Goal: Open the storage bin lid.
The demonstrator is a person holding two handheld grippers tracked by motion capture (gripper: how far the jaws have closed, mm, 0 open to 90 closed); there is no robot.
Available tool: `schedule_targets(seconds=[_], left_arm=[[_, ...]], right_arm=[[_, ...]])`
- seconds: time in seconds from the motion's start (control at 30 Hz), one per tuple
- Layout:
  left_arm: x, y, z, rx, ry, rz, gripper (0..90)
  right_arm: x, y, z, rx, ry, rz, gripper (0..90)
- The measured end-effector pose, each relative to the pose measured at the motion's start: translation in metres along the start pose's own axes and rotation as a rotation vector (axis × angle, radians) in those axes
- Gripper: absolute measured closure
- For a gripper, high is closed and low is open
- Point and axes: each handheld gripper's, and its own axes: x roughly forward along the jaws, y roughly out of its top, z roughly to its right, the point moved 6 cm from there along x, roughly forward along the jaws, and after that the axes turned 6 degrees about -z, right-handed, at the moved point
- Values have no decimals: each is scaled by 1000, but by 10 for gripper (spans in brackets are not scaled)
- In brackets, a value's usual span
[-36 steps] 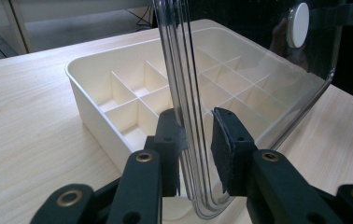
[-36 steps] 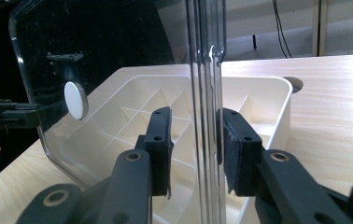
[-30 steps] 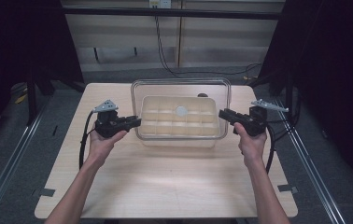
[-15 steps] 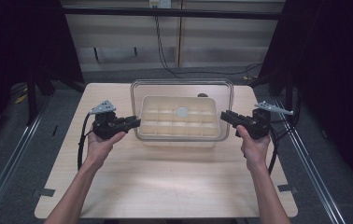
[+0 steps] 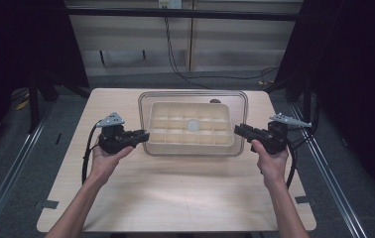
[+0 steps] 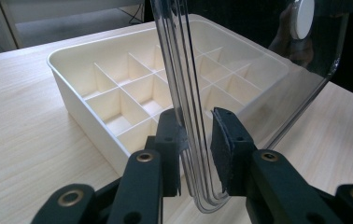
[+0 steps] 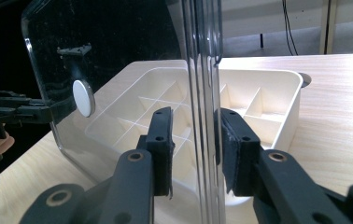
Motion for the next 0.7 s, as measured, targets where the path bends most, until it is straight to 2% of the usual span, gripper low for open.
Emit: schedule_targets(seconds=[0.2, 0.33, 0.4, 0.57, 0.7], left_arm=[[-11, -4, 5, 19, 9, -9, 738], [-17, -4, 6, 29, 22, -12, 739], [-20, -5, 7, 30, 13, -11, 739], [-22, -8, 9, 28, 35, -8, 736], [-22, -11, 12, 33, 24, -13, 736]], right_arm=[[-5, -4, -8, -1, 27, 1, 680], [-5, -7, -13, -12, 30, -12, 681], [-5, -9, -15, -21, 27, -18, 680], [-5, -14, -18, -12, 36, -18, 680], [-6, -19, -18, -5, 33, -25, 679]])
